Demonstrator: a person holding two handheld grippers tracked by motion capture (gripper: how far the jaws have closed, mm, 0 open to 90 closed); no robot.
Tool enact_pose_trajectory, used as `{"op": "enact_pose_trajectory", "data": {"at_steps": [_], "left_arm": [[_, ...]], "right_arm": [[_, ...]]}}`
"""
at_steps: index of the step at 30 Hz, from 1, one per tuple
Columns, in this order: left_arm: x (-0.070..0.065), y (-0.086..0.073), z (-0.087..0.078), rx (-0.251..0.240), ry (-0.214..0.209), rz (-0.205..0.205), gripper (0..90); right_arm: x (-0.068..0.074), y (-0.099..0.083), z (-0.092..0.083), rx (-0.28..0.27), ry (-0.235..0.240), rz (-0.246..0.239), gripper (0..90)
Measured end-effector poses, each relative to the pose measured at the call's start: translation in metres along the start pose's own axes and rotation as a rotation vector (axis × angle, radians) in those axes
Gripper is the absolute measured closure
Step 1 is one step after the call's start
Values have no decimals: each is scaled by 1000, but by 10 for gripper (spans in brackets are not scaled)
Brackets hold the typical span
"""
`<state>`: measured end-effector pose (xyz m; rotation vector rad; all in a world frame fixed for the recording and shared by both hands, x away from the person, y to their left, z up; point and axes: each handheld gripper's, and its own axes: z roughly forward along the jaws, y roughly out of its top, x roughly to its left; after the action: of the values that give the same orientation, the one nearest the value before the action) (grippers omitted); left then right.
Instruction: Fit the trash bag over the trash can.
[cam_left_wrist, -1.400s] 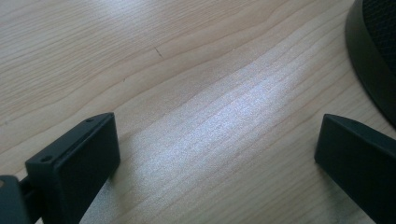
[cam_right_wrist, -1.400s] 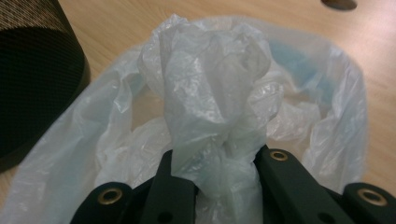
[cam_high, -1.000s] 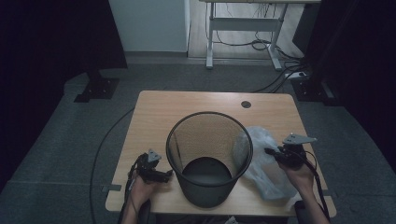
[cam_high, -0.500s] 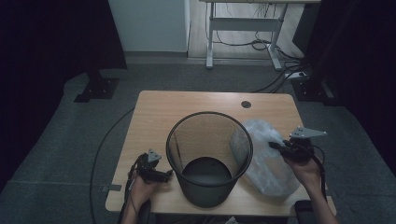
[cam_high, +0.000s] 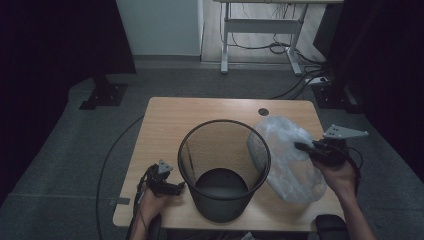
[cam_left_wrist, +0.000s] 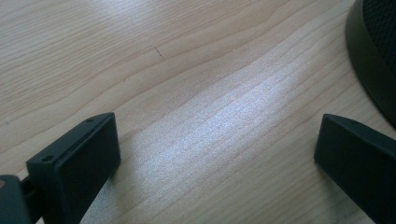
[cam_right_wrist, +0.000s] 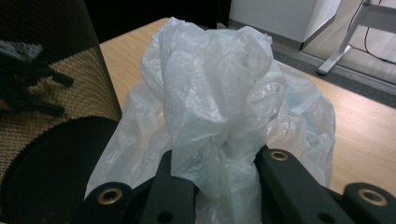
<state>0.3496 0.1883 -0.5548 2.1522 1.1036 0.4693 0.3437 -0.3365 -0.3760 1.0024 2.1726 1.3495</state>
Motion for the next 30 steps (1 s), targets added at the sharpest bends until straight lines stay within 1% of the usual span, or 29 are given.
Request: {"op": "enact_pose_trajectory", "data": {"at_steps": [8, 15, 21, 26, 30], "left_arm": [[0, 0, 0, 0, 0, 0, 1], [0, 0, 0, 0, 0, 0, 1], [0, 0, 0, 1, -1, 0, 1], [0, 0, 0, 1, -1, 0, 1], [0, 0, 0, 0, 0, 0, 1]], "right_arm": [[-3, 22, -22, -38, 22, 2, 797], [-5, 41, -45, -75, 33, -13, 797], [-7, 53, -63, -105, 45, -15, 797], [-6, 62, -77, -123, 58, -15, 798], [-2, 69, -89, -141, 67, -24, 797]]}}
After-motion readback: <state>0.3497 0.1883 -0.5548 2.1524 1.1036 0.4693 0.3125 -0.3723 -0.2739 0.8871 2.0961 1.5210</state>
